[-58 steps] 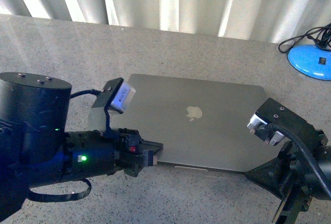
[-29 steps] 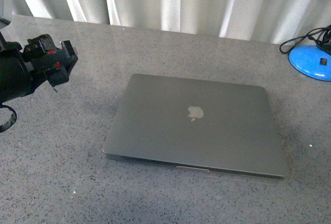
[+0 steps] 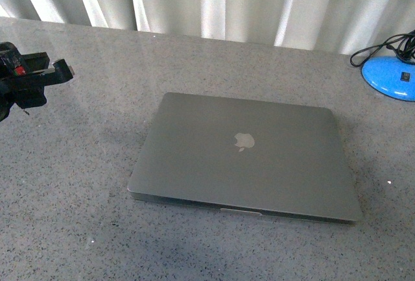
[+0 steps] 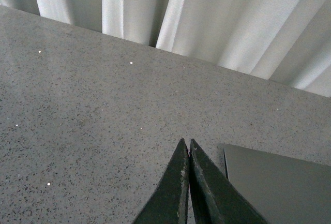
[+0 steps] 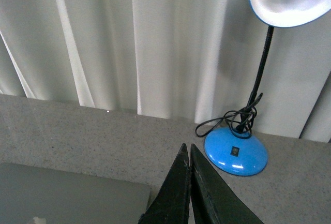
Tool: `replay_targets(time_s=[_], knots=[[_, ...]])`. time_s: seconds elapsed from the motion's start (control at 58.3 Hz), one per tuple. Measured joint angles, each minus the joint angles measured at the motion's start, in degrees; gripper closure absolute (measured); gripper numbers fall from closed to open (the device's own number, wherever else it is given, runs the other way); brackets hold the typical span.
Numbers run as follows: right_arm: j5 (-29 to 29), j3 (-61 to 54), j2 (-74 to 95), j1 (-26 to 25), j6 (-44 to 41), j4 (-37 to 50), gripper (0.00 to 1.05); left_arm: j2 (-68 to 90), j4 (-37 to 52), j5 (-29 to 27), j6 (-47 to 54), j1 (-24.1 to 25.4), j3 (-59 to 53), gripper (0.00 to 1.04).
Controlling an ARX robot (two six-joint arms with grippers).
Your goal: Close laptop
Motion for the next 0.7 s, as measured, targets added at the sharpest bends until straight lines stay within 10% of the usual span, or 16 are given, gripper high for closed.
replay_targets(time_s=[0.257,0.703], knots=[[-0.20,-4.83,-14.78,-1.75,0.76,-9.70,1.04,-34.25,-7.61,3.96,9.51,8.44,-19.37,1.01],[-0.28,-6.27,-34.73,-1.73,0.83,-26.53,1.04,-66.97,-36.96,4.81,11.63,8.85,-21.33,1.01]])
